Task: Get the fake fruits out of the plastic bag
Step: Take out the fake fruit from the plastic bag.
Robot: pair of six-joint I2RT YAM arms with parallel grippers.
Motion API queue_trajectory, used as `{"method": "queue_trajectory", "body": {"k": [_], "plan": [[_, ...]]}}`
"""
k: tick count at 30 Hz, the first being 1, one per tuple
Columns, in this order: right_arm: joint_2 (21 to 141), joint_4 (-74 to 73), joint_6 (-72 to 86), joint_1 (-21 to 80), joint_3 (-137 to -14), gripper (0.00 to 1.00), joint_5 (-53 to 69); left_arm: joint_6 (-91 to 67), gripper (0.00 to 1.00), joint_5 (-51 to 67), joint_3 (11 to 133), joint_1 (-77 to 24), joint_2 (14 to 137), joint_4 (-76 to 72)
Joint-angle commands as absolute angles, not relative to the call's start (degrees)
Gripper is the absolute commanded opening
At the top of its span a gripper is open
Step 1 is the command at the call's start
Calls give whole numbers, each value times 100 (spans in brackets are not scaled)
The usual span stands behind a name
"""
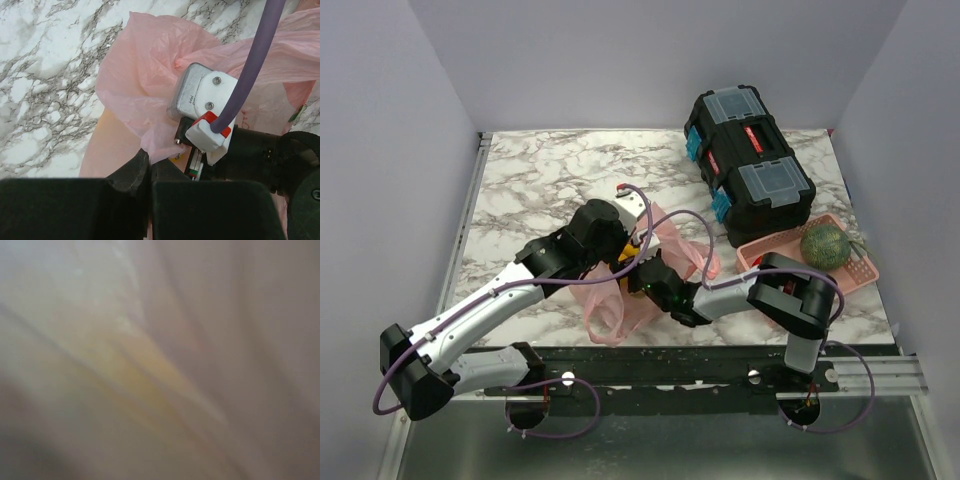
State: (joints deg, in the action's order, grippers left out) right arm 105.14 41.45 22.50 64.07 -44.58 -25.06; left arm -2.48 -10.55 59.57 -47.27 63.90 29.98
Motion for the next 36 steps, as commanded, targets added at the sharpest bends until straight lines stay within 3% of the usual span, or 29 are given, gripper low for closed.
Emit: {"method": "queue_trajectory", "body": {"k": [1,12,19,25,36], "plan": [[10800,4941,1708,6443,-4608,100,-2588,-141,0,-895,6055,-4721,6392,3056],[11572,4836,1370,6444,-5193,98,-2844,-141,0,-859,6099,-4718,6482,3113],[11516,5085,1327,6448,-5068,72,-2480,-158,0,-914,6134,-4720,6552,3150],[11305,5294,1353,6442,-4893,40,-2480,-158,0,-970,6123,-4720,6549,3161],[10285,4988,1377,6444,-4401,19,-2554,-191,0,-1625,6121,-4702,6544,3201]]}}
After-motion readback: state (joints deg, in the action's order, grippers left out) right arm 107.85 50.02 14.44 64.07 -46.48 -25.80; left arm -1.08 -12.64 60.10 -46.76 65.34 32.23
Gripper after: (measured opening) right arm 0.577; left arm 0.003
